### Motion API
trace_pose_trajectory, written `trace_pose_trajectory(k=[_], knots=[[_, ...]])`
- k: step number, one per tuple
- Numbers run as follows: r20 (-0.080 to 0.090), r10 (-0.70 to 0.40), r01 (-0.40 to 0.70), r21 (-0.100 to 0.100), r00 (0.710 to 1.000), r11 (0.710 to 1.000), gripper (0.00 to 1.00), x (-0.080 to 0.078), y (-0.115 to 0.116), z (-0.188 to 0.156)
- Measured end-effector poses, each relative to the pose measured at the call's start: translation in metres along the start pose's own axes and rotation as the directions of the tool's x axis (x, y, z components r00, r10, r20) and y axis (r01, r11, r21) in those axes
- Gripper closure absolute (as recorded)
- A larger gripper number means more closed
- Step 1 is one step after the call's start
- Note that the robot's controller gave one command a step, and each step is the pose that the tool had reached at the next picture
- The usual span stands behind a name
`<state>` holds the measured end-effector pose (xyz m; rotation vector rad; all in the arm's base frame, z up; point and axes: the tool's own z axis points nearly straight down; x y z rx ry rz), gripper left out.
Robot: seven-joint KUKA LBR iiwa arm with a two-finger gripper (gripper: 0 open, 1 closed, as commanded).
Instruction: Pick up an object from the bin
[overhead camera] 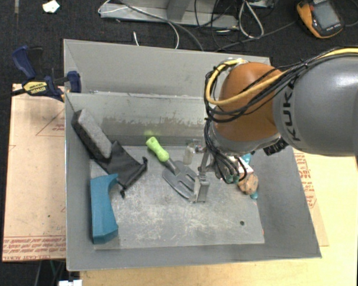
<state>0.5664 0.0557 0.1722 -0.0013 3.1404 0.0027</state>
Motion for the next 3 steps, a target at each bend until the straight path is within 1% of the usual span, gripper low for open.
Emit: trace_pose_trajectory(k=[1,2,3], knots=[[0.005,-0.043,0.043,-0.001,0.999,0.999,0.0,-0.067,0.03,0.052],[0.011,0.032,-0.032,-0.002,0.999,0.999,0.0,-0.09,0.039,0.051],[0.001,-0.155,0.155,-0.002,0.988,0.988,0.0,-0.03,0.078,0.078]])
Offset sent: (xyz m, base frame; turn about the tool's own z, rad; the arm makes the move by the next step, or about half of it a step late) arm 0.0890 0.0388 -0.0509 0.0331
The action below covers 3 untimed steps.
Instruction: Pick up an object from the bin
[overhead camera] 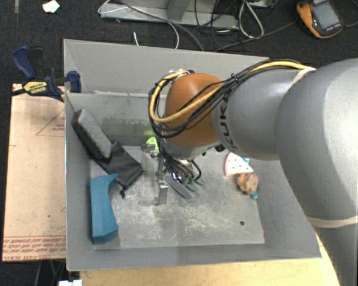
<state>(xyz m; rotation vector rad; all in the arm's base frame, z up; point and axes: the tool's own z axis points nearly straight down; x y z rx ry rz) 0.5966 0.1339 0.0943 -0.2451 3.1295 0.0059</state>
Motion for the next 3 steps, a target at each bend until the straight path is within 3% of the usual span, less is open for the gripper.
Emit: trace_pose_trajectory(k=[1,2,3], knots=[[0.02,0.07,-0.07,-0.001,0.997,0.998,0.0,-0.023,0.04,0.026],[0.004,-0.038,0.038,-0.001,0.999,0.999,1.0,-0.025,0.026,0.023],[0.004,-0.038,0.038,-0.001,0.999,0.999,1.0,-0.025,0.026,0.023]])
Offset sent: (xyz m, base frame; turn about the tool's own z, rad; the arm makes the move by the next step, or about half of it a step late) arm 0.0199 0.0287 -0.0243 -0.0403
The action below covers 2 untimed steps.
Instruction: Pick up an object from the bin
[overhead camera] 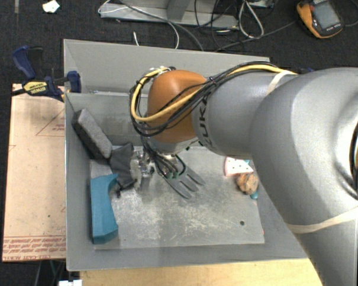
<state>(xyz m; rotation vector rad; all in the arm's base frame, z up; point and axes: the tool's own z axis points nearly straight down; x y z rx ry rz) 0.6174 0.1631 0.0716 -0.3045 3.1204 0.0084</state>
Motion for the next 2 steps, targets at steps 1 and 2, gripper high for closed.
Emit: trace_pose_trajectory(k=[1,2], knots=[[-0.004,-0.007,0.007,0.0,1.0,1.0,1.0,0.011,-0.007,-0.068],[-0.003,-0.072,0.072,0.0,0.997,0.997,1.0,-0.003,-0.007,-0.137]])
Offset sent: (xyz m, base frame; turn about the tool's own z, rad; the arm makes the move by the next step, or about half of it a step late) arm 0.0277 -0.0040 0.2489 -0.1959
